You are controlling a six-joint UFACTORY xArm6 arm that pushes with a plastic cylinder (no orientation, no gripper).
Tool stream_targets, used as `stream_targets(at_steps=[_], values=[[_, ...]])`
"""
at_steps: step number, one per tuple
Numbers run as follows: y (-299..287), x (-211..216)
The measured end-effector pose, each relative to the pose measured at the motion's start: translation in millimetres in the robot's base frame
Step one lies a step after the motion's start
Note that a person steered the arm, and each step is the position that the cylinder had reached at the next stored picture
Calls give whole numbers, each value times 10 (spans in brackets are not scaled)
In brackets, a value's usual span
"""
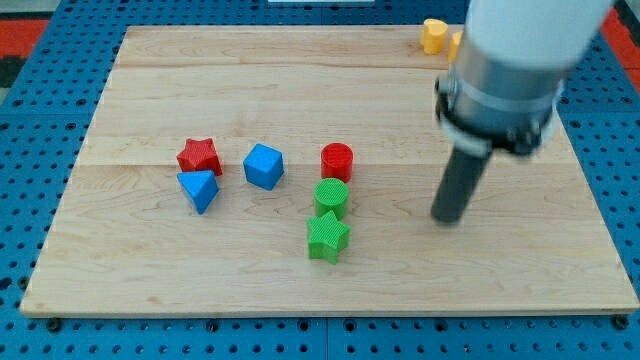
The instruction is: Separate the yellow blocks from each other
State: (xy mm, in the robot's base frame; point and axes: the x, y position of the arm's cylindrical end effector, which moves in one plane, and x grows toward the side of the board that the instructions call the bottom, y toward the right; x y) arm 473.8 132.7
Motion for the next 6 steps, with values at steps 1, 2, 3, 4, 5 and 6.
stream_targets(at_steps=[1, 2, 3, 4, 5, 6], values=[[133, -1207], [1047, -1708], [1348, -2149], [568, -2472], [-398, -2193], [-718, -2008]])
